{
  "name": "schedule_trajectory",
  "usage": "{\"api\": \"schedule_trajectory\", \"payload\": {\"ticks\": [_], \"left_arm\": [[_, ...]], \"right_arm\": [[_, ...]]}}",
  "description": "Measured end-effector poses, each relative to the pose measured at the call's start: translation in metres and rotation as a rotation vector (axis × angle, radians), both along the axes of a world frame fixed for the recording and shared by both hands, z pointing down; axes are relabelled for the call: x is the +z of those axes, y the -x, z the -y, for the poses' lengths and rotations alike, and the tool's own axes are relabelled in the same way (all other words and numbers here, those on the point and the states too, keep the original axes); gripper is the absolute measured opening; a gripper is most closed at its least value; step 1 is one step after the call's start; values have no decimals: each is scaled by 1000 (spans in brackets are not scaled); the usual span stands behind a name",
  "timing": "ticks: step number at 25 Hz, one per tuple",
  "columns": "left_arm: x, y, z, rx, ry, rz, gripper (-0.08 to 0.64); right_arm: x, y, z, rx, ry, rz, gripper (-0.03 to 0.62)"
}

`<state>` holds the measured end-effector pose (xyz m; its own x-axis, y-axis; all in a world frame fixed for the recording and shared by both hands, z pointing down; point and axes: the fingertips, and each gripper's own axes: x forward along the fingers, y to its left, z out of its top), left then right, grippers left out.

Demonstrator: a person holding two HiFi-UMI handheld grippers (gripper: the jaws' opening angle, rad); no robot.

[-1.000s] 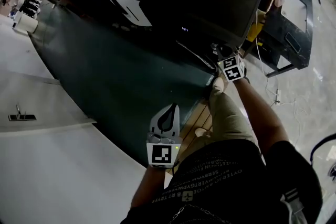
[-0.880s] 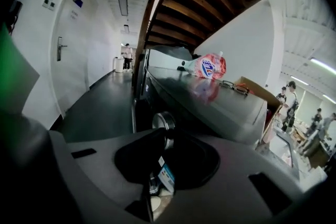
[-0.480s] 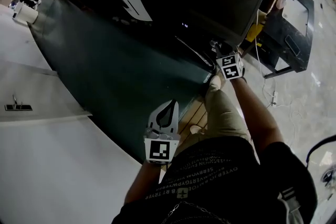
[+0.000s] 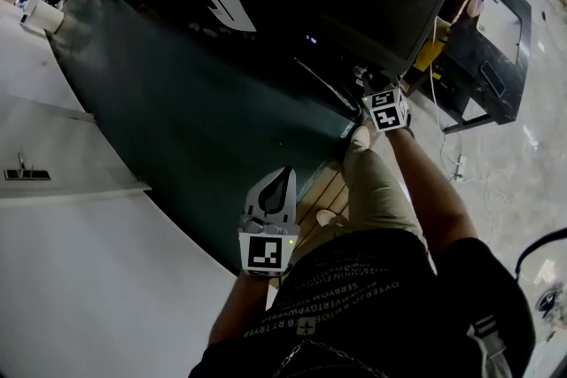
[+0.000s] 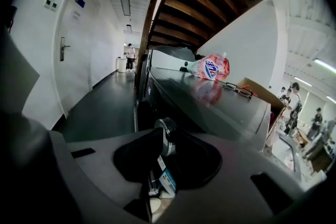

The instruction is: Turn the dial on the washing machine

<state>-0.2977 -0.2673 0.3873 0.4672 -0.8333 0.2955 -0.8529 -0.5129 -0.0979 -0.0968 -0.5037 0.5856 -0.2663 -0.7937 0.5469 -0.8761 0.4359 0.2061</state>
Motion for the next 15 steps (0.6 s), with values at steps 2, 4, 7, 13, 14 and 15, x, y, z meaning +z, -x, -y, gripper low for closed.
{"api": "schedule_trajectory", "payload": {"ticks": [2,4,7,13,14,15], "left_arm": [[0,-1,-1,1,-2,2,6],[-1,0,-2,0,-5,6,6],[-4,2,-4,-6,-8,13,6],[-9,4,-10,-15,-17,17,5],[-8,5,-11,-20,-15,15,6],[-8,7,-13,-26,-13,12,6]], "right_arm": [[5,-5,-3,9,11,9,74],[5,-5,-4,4,13,5,75],[-13,-3,-2,-5,-41,8,75],[-14,12,8,-65,-19,-29,72],[-10,13,7,-64,-9,-33,75],[-8,13,7,-55,-7,-29,72]]}}
